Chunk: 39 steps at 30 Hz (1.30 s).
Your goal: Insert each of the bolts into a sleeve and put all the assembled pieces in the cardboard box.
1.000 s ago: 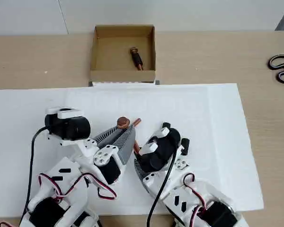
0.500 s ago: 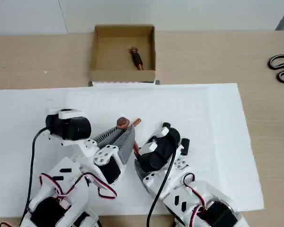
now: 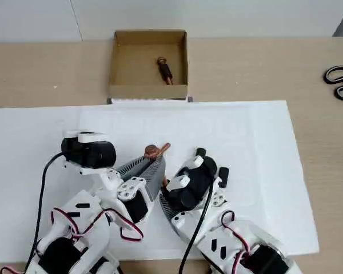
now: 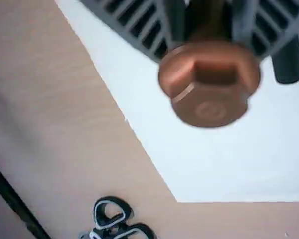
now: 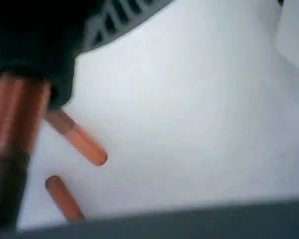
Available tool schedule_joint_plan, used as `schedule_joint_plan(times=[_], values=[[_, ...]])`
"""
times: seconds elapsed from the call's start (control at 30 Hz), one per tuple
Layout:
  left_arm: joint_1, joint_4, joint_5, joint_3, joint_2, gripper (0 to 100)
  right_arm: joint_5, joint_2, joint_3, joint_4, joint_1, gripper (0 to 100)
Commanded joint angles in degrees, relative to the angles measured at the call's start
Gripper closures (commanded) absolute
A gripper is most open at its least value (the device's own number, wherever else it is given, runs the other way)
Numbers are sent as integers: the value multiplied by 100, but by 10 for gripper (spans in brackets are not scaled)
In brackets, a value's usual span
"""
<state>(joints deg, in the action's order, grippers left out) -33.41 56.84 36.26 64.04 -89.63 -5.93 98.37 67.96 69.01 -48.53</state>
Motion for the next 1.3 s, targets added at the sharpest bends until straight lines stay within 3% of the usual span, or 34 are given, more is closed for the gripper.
schedule_joint_plan(times=[0.0,0.13,0.37,0.6,1.03,1.27], values=[[-18,316,-26,-84,-35,995,62,48,-325,-136,-22,995],[-387,765,-35,-92,-44,995,62,48,-466,-145,-22,995],[-457,835,-44,-48,-35,995,88,48,-695,-136,4,995],[-466,1257,-290,-48,-35,995,756,48,-730,-532,418,995],[-862,1231,-738,101,-35,992,738,48,-703,-541,418,995],[-853,1275,-738,101,-35,777,730,48,-686,-541,426,995]])
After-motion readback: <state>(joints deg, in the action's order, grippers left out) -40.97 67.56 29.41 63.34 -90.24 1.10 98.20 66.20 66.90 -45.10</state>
